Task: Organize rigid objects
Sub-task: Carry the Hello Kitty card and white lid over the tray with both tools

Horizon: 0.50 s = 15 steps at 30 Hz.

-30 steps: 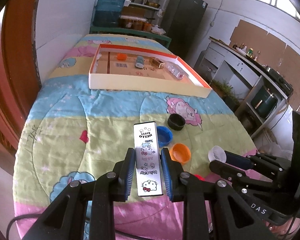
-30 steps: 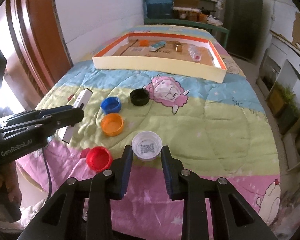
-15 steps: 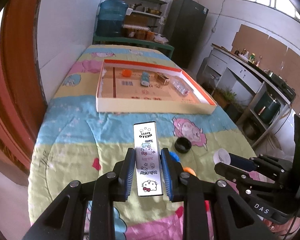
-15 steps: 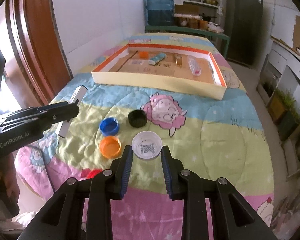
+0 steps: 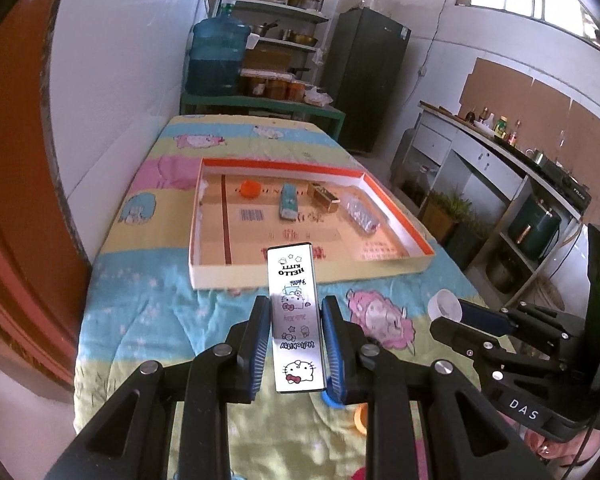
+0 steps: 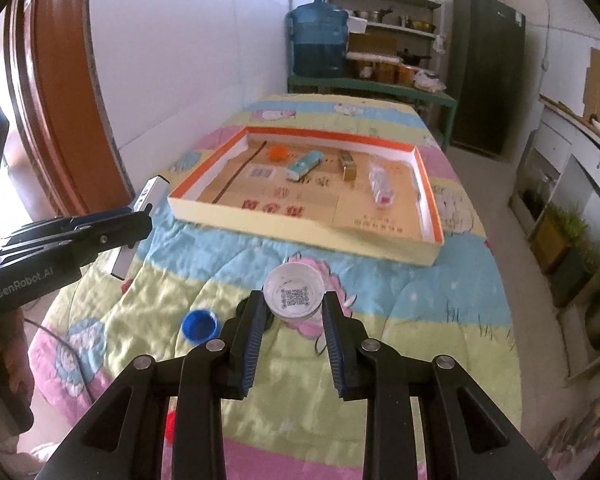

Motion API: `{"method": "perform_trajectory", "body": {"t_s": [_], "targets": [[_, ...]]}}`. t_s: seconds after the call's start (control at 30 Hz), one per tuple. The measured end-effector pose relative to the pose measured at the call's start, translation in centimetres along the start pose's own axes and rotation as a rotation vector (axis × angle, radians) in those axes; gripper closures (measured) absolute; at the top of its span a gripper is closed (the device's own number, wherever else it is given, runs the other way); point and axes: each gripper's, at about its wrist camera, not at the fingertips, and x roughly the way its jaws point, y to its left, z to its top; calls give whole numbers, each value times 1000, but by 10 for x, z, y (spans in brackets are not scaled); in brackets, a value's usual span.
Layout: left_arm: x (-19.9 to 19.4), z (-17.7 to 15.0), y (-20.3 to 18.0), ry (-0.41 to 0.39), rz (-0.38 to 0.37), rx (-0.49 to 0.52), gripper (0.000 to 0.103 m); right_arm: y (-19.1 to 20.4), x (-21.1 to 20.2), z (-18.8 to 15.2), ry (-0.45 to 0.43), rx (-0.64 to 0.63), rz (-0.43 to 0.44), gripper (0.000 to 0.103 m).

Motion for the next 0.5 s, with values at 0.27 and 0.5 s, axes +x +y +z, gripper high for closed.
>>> {"method": "perform_trajectory", "body": {"t_s": [0.27,0.5], "targets": [[9,27,-6,-20,25,19,76,-5,2,28,-42,-21,-1,73],[23,43,-10,-10,47,36,76,-10,5,42,-65,-22,1,73]]}}
